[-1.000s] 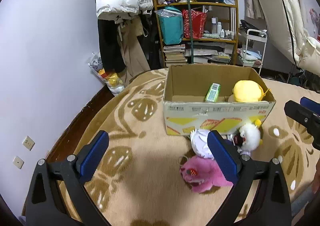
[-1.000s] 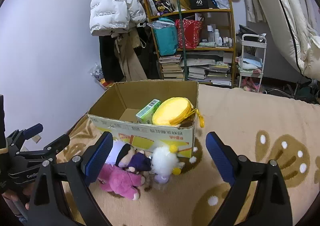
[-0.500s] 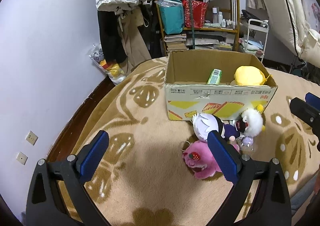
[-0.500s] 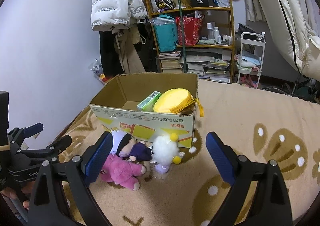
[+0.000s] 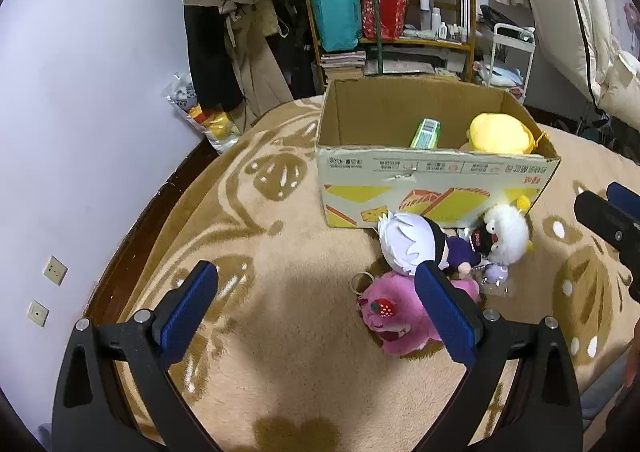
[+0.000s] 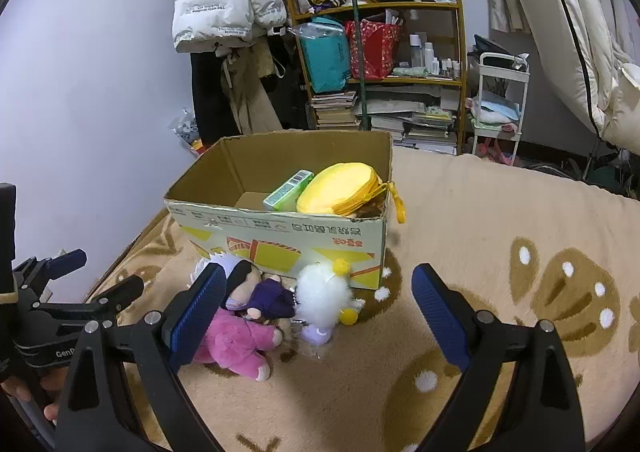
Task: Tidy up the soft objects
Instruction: 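Move both tools back toward the plushes beside the box, then grasp the pink bear plush with the left tool while the right tool grasps the white fluffy plush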
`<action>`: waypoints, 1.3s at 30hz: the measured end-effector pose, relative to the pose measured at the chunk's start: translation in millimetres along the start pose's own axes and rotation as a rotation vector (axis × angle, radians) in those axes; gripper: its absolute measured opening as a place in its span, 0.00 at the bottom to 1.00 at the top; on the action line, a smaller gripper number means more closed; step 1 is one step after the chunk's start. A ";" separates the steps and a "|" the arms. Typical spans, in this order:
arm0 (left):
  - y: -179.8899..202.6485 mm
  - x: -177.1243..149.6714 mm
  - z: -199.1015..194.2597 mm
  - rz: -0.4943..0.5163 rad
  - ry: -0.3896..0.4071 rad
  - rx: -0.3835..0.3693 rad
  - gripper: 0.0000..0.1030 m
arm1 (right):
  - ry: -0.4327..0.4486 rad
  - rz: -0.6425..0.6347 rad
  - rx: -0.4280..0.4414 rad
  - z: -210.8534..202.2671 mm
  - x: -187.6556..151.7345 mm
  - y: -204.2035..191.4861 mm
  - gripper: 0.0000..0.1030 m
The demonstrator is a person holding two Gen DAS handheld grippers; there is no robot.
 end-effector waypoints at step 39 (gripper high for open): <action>58.5 -18.5 56.4 0.138 -0.171 -0.167 0.95 | -0.147 0.049 -0.064 78.1 -20.0 19.5 0.95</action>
Point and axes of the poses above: each gripper's, at about its wrist camera, not at the fingertips, and z roughly the way its jaws point, y to its right, x to its top, the point moved 5 cm from there along z, roughly the way its jaws point, and after that the axes turned 8 degrees about z, right-handed, at the moved point
